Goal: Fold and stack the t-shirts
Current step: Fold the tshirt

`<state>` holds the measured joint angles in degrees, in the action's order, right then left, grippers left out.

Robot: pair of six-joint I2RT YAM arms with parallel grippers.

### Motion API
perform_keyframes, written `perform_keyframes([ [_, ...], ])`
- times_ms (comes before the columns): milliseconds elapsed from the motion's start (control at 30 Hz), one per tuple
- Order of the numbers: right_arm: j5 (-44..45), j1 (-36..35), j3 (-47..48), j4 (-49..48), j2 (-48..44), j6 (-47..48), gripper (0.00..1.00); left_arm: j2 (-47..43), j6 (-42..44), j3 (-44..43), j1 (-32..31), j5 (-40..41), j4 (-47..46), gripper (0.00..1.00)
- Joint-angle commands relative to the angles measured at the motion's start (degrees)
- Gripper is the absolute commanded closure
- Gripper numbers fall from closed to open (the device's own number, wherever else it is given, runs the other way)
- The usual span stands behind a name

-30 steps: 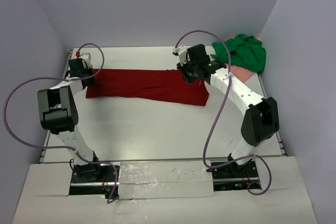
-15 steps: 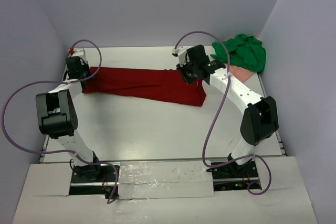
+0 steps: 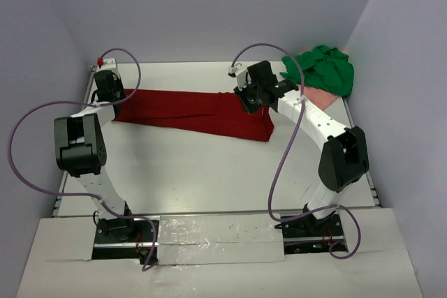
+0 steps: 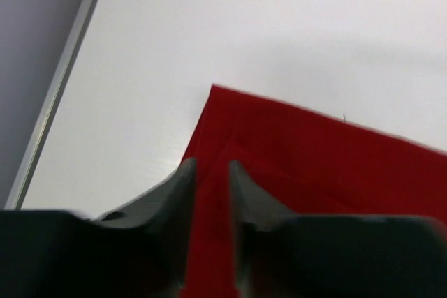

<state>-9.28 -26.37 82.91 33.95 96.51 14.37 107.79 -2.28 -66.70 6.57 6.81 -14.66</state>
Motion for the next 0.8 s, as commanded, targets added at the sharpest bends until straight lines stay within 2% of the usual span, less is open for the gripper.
perform_keyframes([
  [0, -1.09, 0.27, 0.23, 0.32, 0.52, -0.31, 0.81, 2.16, -0.18, -5.8, -0.5, 5.57, -5.21, 0.62],
  [133, -1.44, 0.27, 0.41, 0.76, 0.52, -0.22, 0.81, 5.41, -0.7, -10.55, -0.94, 9.88, -3.71, 0.47],
  [333, -1.18, 0.35, -0.12, 0.68, 0.35, -0.05, 0.81, 3.41, -2.46, -12.32, -1.29, 8.93, 0.67, 0.46],
  [433, -0.74, 0.35, -0.12, 0.68, 0.26, -0.05, 0.81, 0.59, -3.43, -12.14, -1.38, 5.24, 8.83, 0.47],
  [533, -0.57, 0.35, -0.3, 0.41, -0.18, 0.04, 0.81, -2.48, -3.43, -10.04, -1.29, 2.34, 16.3, 0.52],
  [600, -0.65, 0.35, -0.21, 0.41, -0.27, 0.04, 0.81, -3.81, -2.91, -7.76, -1.12, 0.33, 18.78, 0.6],
  [700, -1.09, 0.27, -0.03, 0.41, -0.18, -0.04, 0.81, -5.22, -2.82, -5.2, -1.03, -0.65, 21.86, 0.8],
  [767, -1.36, 0.27, 0.23, 0.5, -0.09, -0.22, 0.81, -5.31, -2.9, -4.76, -0.77, -0.66, 23.44, 0.85],
])
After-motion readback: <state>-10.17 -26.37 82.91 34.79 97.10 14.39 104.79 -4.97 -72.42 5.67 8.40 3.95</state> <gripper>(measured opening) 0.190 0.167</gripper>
